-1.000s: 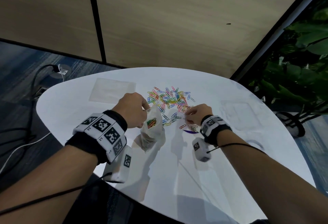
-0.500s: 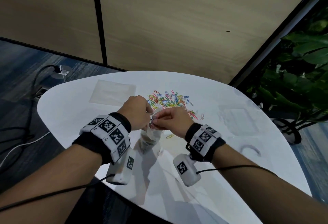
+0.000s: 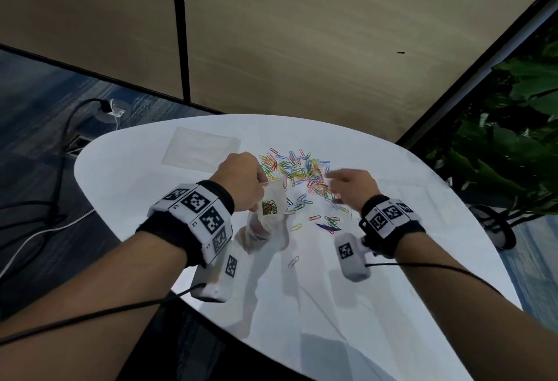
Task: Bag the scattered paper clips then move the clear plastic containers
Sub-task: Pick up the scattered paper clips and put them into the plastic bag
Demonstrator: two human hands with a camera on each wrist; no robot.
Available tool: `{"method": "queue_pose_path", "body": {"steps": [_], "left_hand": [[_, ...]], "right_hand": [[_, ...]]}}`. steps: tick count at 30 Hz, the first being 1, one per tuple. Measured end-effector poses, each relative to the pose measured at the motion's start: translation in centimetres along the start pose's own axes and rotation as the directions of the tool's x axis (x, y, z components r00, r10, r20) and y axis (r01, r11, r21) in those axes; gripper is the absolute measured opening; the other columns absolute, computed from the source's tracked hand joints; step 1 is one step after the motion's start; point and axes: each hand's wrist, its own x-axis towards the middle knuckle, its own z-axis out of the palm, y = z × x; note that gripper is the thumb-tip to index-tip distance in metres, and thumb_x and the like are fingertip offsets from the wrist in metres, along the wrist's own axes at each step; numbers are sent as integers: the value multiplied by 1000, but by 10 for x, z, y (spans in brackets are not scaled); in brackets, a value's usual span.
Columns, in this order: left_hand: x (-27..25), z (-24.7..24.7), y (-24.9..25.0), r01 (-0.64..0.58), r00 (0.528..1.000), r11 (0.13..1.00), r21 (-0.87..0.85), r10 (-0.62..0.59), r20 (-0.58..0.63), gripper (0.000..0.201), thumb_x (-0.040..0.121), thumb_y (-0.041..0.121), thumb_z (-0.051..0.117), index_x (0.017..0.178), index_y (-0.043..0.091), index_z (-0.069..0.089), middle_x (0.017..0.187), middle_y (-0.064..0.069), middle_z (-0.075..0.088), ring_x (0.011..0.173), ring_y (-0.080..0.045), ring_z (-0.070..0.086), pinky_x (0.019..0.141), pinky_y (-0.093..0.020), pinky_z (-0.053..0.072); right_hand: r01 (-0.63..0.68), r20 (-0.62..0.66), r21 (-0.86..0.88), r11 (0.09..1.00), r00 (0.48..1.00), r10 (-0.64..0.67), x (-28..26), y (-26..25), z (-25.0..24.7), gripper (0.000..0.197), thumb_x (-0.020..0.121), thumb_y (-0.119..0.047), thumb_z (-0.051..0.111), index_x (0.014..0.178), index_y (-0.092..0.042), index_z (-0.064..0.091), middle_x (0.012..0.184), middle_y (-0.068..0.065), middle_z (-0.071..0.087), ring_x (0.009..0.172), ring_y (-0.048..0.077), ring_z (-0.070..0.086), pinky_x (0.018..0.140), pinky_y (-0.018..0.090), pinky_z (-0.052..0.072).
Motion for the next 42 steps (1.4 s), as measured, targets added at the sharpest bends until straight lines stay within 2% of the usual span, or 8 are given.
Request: {"method": "queue_pose_path", "body": {"steps": [2, 5, 13, 20, 25, 32, 36, 42], "left_hand": [[-1, -1, 2, -7, 1000, 1000, 9, 7, -2, 20, 94, -1, 56, 99, 4, 75, 93, -10, 70, 64, -24, 76, 70, -40, 65], [-2, -2, 3, 3, 1000, 1000, -10, -3, 11, 19, 93, -2, 56, 98, 4, 74, 91, -9, 69, 65, -28, 77, 71, -43, 65], [-3, -1, 1, -12, 1000, 1000, 26, 11, 26, 23, 92, -2, 54, 103, 6, 72, 89, -8, 67, 66, -27, 76, 72, -42, 65], [-3, 4, 3, -37, 999, 997, 66, 35, 37, 23, 91, 0, 53, 101, 10, 71, 78, -4, 69, 61, -21, 75, 74, -39, 65], [-3, 3, 3, -45, 999, 994, 95, 42, 29, 21, 92, 2, 54, 102, 10, 71, 75, -2, 67, 61, -21, 75, 73, -39, 65], [-3, 2, 1, -34, 999, 993, 111, 30, 30, 19, 94, 6, 56, 103, 12, 70, 80, -5, 69, 61, -20, 75, 73, -38, 64], [-4, 4, 5, -42, 999, 994, 99, 39, 30, 15, 96, 9, 57, 104, 11, 70, 80, -5, 66, 61, -21, 74, 72, -38, 64], [-2, 4, 4, -16, 1000, 995, 102, 16, 3, 13, 97, 15, 60, 100, 11, 72, 67, 3, 63, 54, -17, 72, 68, -33, 64]], "right_hand": [[-227, -15, -425, 876, 970, 244, 10, 42, -3, 52, 95, -37, 56, 138, -8, 49, 139, 16, 53, 120, 32, 56, 100, 37, 47], [-400, 42, -438, 805, 886, 463, 16, 81, 21, 78, 94, -47, 51, 147, 4, 26, 144, 23, 44, 128, 35, 48, 98, 37, 40], [-366, -153, -384, 848, 931, 332, 64, 57, 71, 80, 99, -50, 37, 154, -3, 2, 162, 18, 3, 149, 34, 9, 120, 44, 14], [25, 36, -558, 829, 999, -5, 83, 44, 82, 59, 95, -33, 50, 150, -21, 32, 159, 14, 23, 143, 36, 29, 114, 45, 33], [57, -47, -747, 663, 989, -138, 82, 34, 76, 26, 87, -5, 55, 107, -10, 71, 110, 14, 68, 103, 30, 65, 84, 34, 56], [-178, 1, -52, 983, 984, 178, 74, 44, 20, 11, 75, -15, 82, 86, -13, 79, 94, 3, 76, 86, 15, 71, 81, 23, 57], [-295, 250, 633, 716, 953, 172, 40, 20, 4, 16, 81, 7, 70, 97, 7, 71, 107, 24, 70, 93, 28, 72, 81, 28, 60], [-403, 562, 668, 626, 824, -69, -5, -38, 8, 22, 89, -1, 61, 111, 2, 65, 98, 10, 73, 90, 14, 72, 79, 18, 58]]}}
